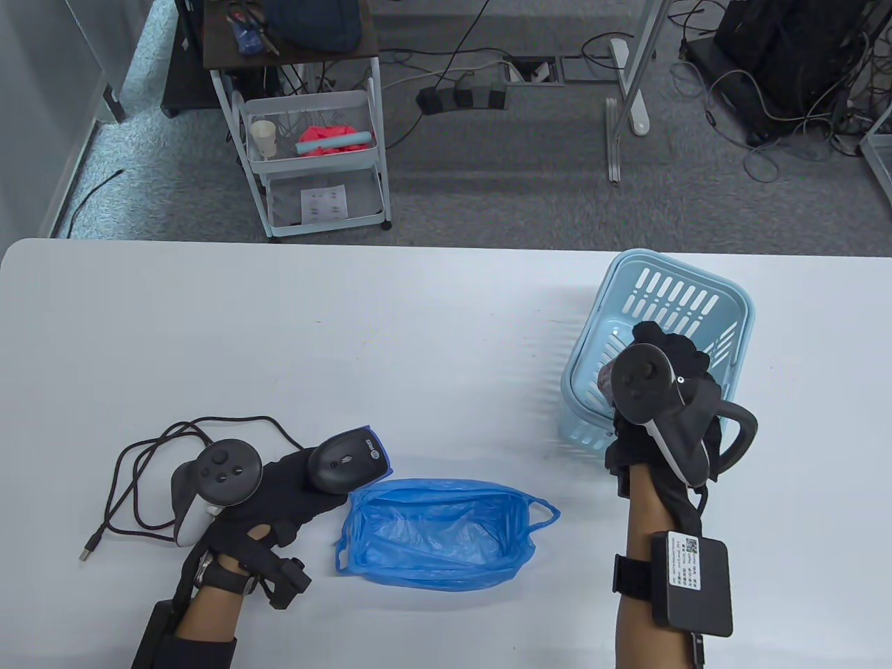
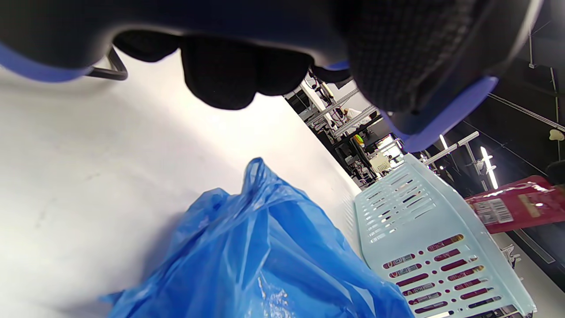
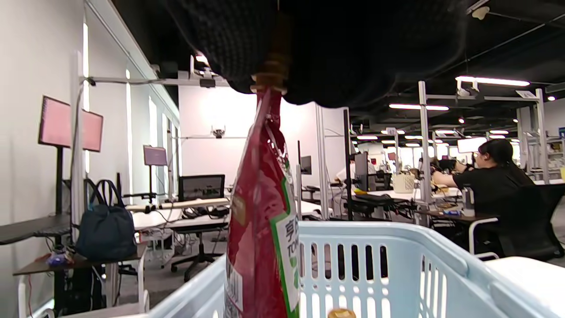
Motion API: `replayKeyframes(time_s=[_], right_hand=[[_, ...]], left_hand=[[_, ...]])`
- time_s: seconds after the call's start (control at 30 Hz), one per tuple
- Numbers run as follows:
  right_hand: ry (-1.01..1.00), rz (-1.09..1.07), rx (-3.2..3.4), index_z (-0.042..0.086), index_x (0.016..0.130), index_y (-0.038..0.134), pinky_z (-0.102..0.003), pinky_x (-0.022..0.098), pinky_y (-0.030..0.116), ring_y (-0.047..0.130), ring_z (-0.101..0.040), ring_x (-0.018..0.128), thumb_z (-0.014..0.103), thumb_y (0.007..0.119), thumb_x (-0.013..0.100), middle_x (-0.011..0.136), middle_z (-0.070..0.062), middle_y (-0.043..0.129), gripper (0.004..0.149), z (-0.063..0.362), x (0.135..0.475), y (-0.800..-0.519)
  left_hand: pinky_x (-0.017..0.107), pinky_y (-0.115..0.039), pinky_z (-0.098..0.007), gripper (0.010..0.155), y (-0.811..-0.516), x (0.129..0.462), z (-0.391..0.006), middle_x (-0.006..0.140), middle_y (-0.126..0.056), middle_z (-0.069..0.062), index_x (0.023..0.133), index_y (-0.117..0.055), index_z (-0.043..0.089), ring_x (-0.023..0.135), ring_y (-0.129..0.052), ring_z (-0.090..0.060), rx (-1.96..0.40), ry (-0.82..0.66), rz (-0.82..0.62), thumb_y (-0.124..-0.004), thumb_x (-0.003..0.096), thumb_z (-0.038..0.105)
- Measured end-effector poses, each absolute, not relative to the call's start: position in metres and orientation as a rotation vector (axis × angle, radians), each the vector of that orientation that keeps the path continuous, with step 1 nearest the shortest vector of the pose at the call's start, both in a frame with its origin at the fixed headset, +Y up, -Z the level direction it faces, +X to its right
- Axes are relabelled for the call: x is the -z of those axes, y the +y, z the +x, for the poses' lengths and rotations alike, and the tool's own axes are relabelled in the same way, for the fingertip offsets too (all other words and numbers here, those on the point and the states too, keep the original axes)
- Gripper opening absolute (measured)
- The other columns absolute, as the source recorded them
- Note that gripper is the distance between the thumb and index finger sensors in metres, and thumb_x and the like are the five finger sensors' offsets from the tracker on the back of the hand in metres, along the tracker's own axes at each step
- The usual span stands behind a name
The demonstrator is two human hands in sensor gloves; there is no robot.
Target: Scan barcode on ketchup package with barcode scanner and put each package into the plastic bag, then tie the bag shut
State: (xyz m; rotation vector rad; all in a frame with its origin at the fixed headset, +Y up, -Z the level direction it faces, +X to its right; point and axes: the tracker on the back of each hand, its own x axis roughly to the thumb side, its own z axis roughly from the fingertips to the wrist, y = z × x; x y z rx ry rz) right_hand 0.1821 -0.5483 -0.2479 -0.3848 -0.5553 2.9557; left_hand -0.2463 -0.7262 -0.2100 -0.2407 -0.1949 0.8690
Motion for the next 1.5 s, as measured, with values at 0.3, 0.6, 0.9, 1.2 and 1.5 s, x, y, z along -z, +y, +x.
replayKeyframes(time_s=[0.3,0.6,0.9,1.2,1.5], right_hand=[[-0.626,-0.230,-2.949,0.010,0.094,0.073,-0.045,0.044,0.079,0.086,-0.037,0.064,0.020,0.075,0.052,0.085,-0.021,0.081,0.044,0.166,0.214,-0.521],[-0.521,0.018,-2.922,0.010,0.095,0.073,-0.045,0.044,0.080,0.086,-0.038,0.063,0.021,0.075,0.052,0.084,-0.021,0.081,0.044,0.129,0.191,-0.534],[-0.358,0.262,-2.906,0.009,0.095,0.072,-0.045,0.043,0.080,0.086,-0.037,0.062,0.022,0.075,0.052,0.084,-0.021,0.082,0.044,0.087,0.176,-0.576],[-0.223,0.359,-2.856,0.009,0.093,0.071,-0.044,0.042,0.080,0.087,-0.037,0.062,0.023,0.075,0.052,0.083,-0.020,0.082,0.044,0.066,0.172,-0.608],[-0.197,0.385,-2.864,0.009,0.093,0.071,-0.044,0.042,0.080,0.087,-0.036,0.061,0.024,0.075,0.052,0.082,-0.020,0.082,0.044,0.053,0.171,-0.618]], left_hand=[[0.060,-0.078,-0.051,0.052,-0.726,0.210,-0.246,0.089,-0.087,0.001,0.091,-0.082,0.028,0.071,-0.099,-0.030,-0.873,-0.207,-0.242,-0.088,0.0437,0.050],[0.058,-0.079,-0.050,0.052,-0.721,0.208,-0.240,0.087,-0.088,0.001,0.091,-0.082,0.027,0.067,-0.100,-0.029,-0.867,-0.255,-0.241,-0.088,0.0439,0.049],[0.058,-0.079,-0.051,0.053,-0.712,0.203,-0.222,0.087,-0.088,0.001,0.091,-0.082,0.027,0.067,-0.099,-0.029,-0.897,-0.431,-0.297,-0.088,0.0440,0.049],[0.058,-0.079,-0.050,0.053,-0.710,0.197,-0.205,0.087,-0.088,0.002,0.091,-0.082,0.027,0.067,-0.099,-0.029,-0.819,-0.494,-0.300,-0.088,0.0438,0.049],[0.059,-0.078,-0.050,0.052,-0.724,0.197,-0.196,0.090,-0.086,0.003,0.091,-0.083,0.027,0.073,-0.097,-0.029,-0.750,-0.489,-0.332,-0.089,0.0436,0.048]])
